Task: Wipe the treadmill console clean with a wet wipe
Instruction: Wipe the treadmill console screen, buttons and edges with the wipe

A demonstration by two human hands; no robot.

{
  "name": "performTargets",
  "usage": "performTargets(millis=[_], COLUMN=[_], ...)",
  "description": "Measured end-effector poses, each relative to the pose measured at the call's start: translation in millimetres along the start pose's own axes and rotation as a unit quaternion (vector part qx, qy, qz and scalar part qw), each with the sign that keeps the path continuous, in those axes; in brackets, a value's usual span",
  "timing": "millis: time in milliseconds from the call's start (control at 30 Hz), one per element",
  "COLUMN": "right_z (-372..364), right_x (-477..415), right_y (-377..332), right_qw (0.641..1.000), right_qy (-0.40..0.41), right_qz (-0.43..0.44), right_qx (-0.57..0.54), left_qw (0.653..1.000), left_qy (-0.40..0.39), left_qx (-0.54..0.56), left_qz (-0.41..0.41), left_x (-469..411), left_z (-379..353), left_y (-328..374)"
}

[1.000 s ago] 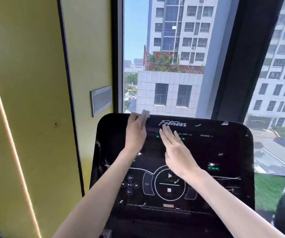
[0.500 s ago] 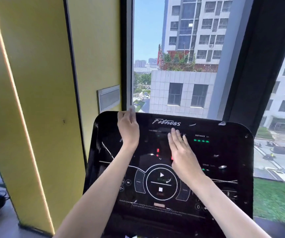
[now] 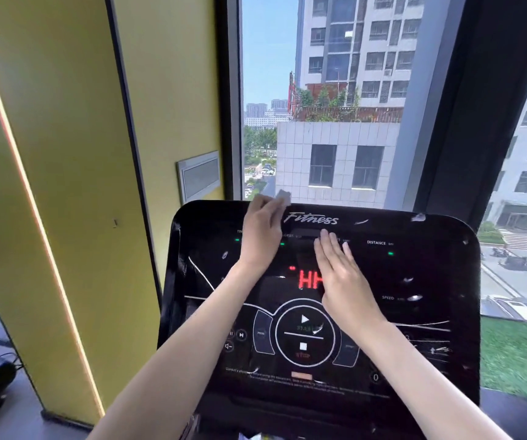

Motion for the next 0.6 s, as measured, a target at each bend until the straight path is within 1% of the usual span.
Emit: performTargets(millis=[33,67,100,133,167,200,233,267,300,333,367,400,433,467,500,533,567,600], right_z=[-1,-1,-1,-1,0,1,1,0,0,-2,-3,-3,-1,0,1,2,3,3], right_x=[0,1,1,0,0,0,0,0,0,0,0,0,0,-1,-1,0,0,0], right_y=[0,0,-1,-1,-1,-1,0,0,0,0,0,-1,0,0,0,0,-1,-2], right_qw=[1.0,1.0,1.0,1.0,1.0,1.0,1.0,1.0,1.0,1.0,1.0,1.0,1.0,1.0,1.0,1.0,1.0,1.0], right_qy=[0.003,0.003,0.002,0.001,0.0,0.0,0.001,0.001,0.001,0.0,-0.001,-0.001,-0.001,0.0,0.0,0.0,0.002,0.001], right_qz=[-0.002,-0.005,-0.007,-0.007,-0.005,-0.003,-0.001,-0.001,-0.003,-0.005,-0.006,-0.006,-0.005,-0.004,-0.003,-0.002,-0.002,-0.002], right_qx=[-0.005,-0.009,-0.01,-0.009,-0.007,-0.007,-0.009,-0.011,-0.014,-0.016,-0.017,-0.016,-0.013,-0.008,-0.006,-0.006,-0.008,-0.01], left_qw=[0.996,0.992,0.995,1.0,0.996,0.99,0.99,0.997,0.999,0.993,0.988,0.993,0.999,0.998,0.993,0.993,0.998,0.998], left_qy=[0.065,0.092,0.073,0.016,-0.05,-0.083,-0.077,-0.036,0.035,0.088,0.108,0.085,0.033,-0.029,-0.066,-0.064,-0.024,0.048], left_qx=[0.011,0.014,0.005,-0.012,-0.024,-0.032,-0.029,-0.016,0.003,0.017,0.019,0.006,-0.007,-0.012,-0.011,0.001,0.019,0.032], left_qz=[0.063,0.089,0.066,0.001,-0.066,-0.111,-0.111,-0.065,0.014,0.08,0.104,0.079,0.015,-0.054,-0.099,-0.095,-0.046,0.027], left_x=[-1,2,5,10,16,15,8,0,-5,-5,-1,3,8,15,17,12,6,2], left_z=[9,10,4,-8,-20,-23,-22,-15,-4,2,2,-4,-16,-27,-31,-29,-23,-13], left_y=[-6,-5,5,20,29,32,26,16,3,-6,-5,7,23,33,37,32,21,7])
Point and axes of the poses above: each hand's wrist, its own x-axis away from the middle knuckle, its own z-axis out of the back of the hand, y = z × x, the point moved 6 cm from there along -x, towards the middle knuckle, and after that the axes turned 2 degrees about z, right-handed, at the moved point
